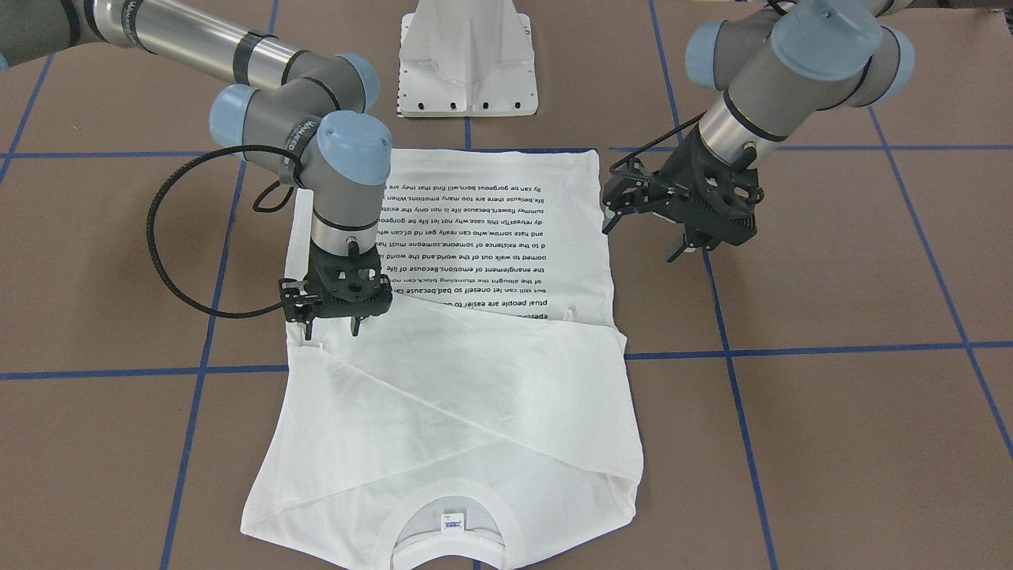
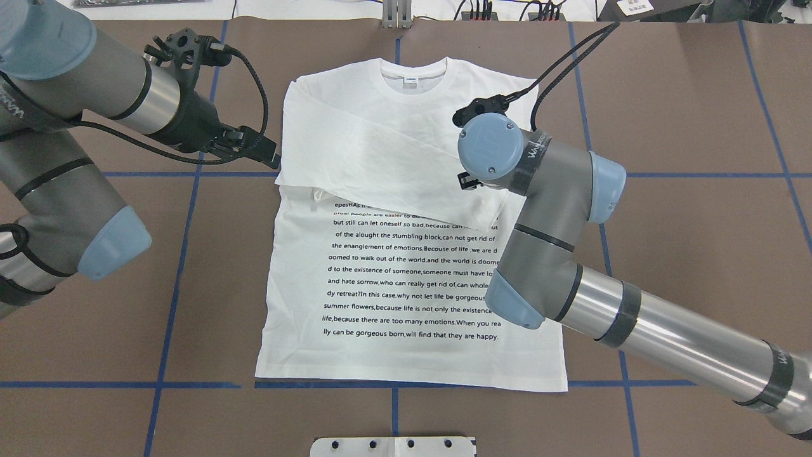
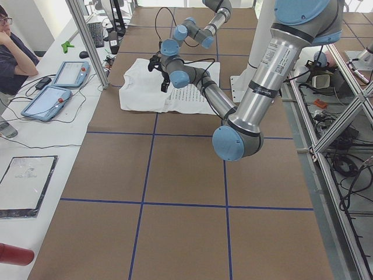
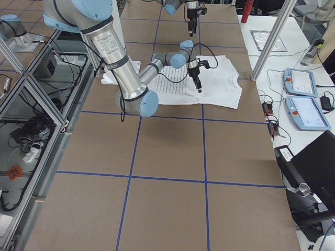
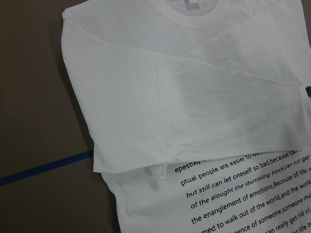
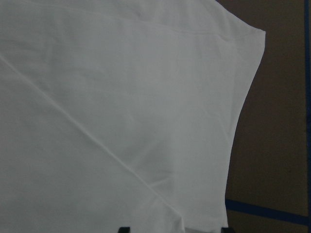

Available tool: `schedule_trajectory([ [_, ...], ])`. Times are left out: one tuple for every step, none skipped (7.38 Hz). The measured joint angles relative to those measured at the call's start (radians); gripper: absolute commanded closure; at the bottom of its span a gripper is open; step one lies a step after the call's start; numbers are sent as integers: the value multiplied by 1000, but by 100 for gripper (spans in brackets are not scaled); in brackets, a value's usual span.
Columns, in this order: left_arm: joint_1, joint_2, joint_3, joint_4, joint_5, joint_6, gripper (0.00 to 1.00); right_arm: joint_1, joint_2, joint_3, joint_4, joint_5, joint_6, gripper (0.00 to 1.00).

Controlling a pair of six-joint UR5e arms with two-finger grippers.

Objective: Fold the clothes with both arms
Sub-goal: 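Move the right gripper to one shirt edge while the left lowers, then lower both grippers to the shirt side edges nearest the robot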

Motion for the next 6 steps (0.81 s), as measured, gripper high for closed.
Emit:
schedule_trajectory([
  [6,20,-12,1,12,-18,0,-1,-60,93,5,44,29,0],
  [24,43,-34,2,34,-54,0,-9,-130,194,9,76,83,0],
  [69,84,-75,2,76,-105,0,-37,-203,289,17,96,152,0],
  [124,137,-127,3,124,-162,0,-87,-278,364,47,86,238,0],
  [188,184,-173,3,175,-230,0,-147,-356,414,113,55,326,0],
  [257,217,-200,3,230,-299,0,-202,-433,447,187,21,391,0],
])
